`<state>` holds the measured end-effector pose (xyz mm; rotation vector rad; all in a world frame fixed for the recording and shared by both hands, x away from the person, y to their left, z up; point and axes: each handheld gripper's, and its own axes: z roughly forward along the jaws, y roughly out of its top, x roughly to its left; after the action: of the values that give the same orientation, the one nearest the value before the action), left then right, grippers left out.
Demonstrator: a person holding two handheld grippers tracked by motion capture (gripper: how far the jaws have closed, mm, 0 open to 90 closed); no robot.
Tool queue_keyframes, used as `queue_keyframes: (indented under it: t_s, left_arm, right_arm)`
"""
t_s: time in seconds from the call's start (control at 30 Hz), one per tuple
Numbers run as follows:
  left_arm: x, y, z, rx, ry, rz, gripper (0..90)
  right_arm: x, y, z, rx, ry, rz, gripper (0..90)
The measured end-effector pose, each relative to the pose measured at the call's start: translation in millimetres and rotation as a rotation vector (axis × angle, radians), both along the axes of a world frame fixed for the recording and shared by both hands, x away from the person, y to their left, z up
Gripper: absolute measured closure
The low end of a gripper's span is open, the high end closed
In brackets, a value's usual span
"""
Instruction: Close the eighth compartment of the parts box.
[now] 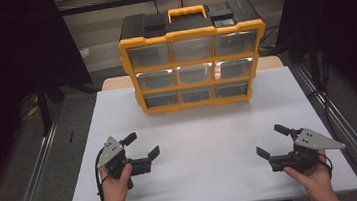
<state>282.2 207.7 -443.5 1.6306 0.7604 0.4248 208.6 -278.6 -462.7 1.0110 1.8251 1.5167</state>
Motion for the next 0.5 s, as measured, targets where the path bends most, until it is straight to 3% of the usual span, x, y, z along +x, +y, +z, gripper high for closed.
queue_keyframes:
  t_s: [0.13,0.17,0.2,0.33,0.4,0.5]
  left_arm:
    - [-1.9,5.3,-0.4,0.005,0.004,0.014,1.6]
    - [-2.0,9.0,0.3,0.037,-0.004,0.001,1.6]
    - [-2.6,8.6,0.0,0.006,-0.004,0.006,1.6]
    - [-5.4,14.6,-1.6,0.003,0.001,0.02,1.6]
    - [-6.7,18.9,-1.9,0.033,-0.006,0.019,1.6]
    - [-8.4,20.6,-2.8,0.009,-0.004,0.028,1.6]
  right_arm:
    - [0.4,-0.5,0.0,0.003,-0.001,-0.007,1.6]
    - [0.3,-0.8,0.1,0.0,0.002,-0.009,1.6]
    - [0.3,-1.0,0.1,0.0,0.001,-0.009,1.6]
    - [0.7,-0.3,0.1,0.005,0.001,-0.011,1.6]
    - [1.0,0.4,0.2,0.005,-0.002,-0.01,1.6]
    - [1.1,1.5,0.6,0.001,-0.003,-0.007,1.6]
